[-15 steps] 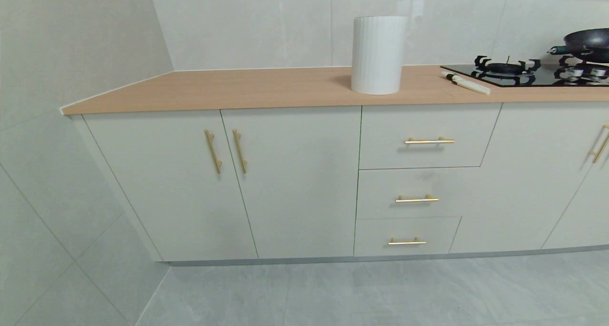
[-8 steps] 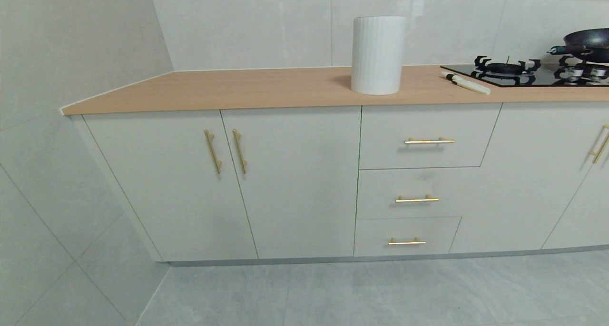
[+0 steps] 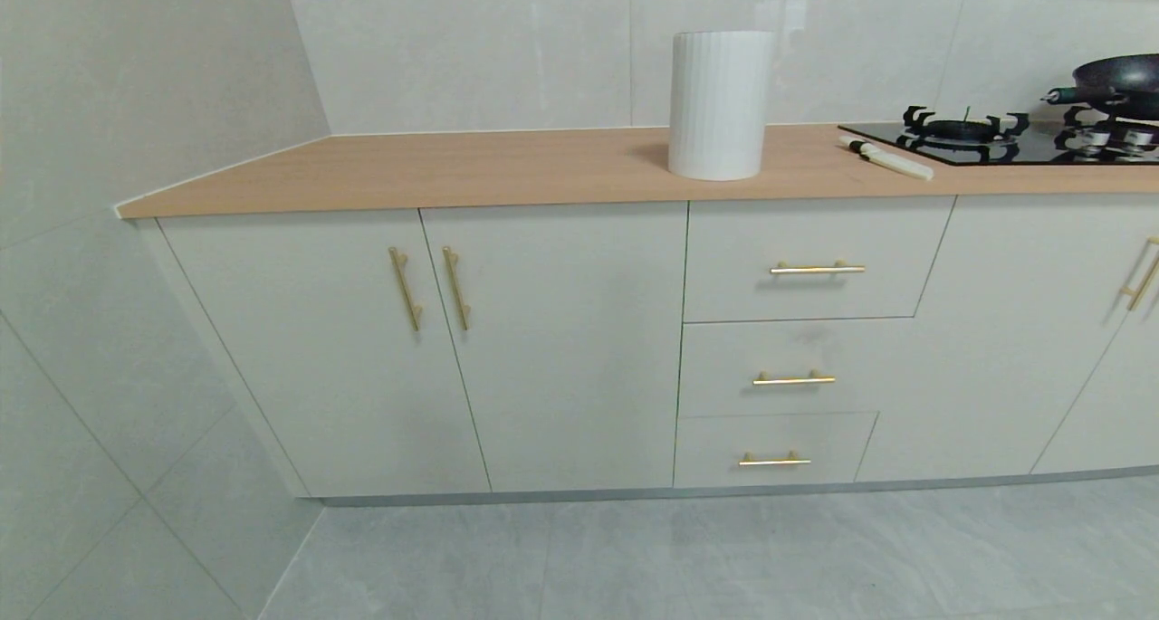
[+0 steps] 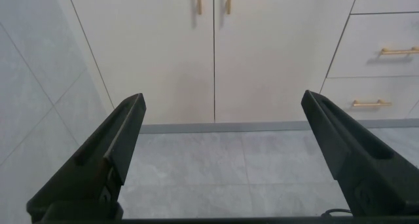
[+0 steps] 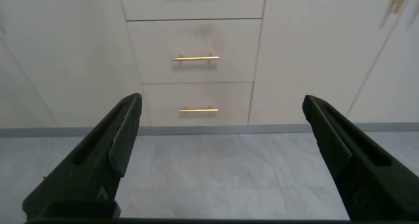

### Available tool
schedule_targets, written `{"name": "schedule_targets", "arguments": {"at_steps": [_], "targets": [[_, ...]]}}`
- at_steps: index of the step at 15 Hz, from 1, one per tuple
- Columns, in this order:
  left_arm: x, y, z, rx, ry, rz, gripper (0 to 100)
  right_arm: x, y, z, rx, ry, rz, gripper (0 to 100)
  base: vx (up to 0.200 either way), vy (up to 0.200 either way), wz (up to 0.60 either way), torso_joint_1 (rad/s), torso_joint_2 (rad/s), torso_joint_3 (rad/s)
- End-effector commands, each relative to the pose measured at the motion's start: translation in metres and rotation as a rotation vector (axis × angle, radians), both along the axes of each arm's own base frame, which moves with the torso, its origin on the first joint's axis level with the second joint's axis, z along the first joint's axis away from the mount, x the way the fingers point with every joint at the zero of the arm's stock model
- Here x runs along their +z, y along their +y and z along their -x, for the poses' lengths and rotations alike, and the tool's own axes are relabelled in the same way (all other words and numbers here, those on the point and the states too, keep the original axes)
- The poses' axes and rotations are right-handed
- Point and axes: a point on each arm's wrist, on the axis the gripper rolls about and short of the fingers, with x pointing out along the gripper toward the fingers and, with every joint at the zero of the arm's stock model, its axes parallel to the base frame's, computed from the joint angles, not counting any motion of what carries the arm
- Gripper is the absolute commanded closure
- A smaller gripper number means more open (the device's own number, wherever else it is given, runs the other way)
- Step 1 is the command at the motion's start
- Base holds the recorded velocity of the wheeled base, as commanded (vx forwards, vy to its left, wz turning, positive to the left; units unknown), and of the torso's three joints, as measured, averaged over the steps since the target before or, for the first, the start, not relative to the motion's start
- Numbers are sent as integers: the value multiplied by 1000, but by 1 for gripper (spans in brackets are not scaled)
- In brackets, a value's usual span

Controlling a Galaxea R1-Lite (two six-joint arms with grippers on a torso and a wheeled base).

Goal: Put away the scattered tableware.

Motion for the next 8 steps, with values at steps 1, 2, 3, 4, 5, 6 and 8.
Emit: {"name": "schedule_targets", "arguments": {"at_steps": [1, 2, 3, 4, 5, 6, 8], "targets": [[0, 0, 0, 0, 0, 0, 0, 0, 0, 0, 3, 5, 0, 0, 0, 0, 0, 0, 0, 0], [0, 0, 0, 0, 0, 0, 0, 0, 0, 0, 8, 5, 10, 0, 0, 0, 0, 0, 0, 0], [0, 0, 0, 2, 0, 0, 0, 0, 0, 0, 5, 5, 6, 0, 0, 0, 0, 0, 0, 0], [0, 0, 0, 0, 0, 0, 0, 0, 0, 0, 5, 5, 6, 0, 0, 0, 0, 0, 0, 0], [0, 0, 0, 2, 0, 0, 0, 0, 0, 0, 5, 5, 6, 0, 0, 0, 0, 0, 0, 0], [0, 0, 0, 0, 0, 0, 0, 0, 0, 0, 5, 5, 6, 0, 0, 0, 0, 0, 0, 0], [0, 0, 0, 0, 0, -3, 0, 0, 0, 0, -6, 3, 2, 0, 0, 0, 0, 0, 0, 0]]}}
